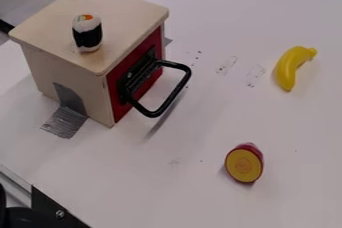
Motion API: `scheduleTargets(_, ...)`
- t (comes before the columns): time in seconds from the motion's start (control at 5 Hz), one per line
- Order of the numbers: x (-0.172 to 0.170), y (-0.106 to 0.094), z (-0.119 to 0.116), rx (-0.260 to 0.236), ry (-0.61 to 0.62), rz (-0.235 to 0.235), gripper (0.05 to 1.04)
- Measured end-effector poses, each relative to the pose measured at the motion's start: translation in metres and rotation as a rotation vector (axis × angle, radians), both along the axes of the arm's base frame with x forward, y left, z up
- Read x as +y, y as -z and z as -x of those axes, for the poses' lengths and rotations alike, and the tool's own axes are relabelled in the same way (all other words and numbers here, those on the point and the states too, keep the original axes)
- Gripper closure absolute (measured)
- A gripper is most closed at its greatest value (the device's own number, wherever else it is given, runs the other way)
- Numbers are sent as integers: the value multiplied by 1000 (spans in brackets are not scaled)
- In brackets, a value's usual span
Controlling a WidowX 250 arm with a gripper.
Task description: Put the banana in between the drawer and the round yellow object
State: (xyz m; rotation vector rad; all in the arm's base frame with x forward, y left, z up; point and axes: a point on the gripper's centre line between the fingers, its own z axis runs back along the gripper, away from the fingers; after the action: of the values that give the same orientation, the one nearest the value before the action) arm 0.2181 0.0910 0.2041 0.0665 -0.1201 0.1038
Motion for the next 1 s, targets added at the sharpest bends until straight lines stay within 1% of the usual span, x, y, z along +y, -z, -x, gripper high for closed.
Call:
scheduleTargets(0.2,0,6,1,21,0,9,85)
scheduleTargets(0.4,-18,14,-24,35,34,25,85)
scheduleTargets(0.6,-41,27,-59,40,56,28,85)
scheduleTargets(0.8,-69,47,-90,52,67,36,85)
scheduleTargets(1.0,-99,68,-123,59,75,55,85)
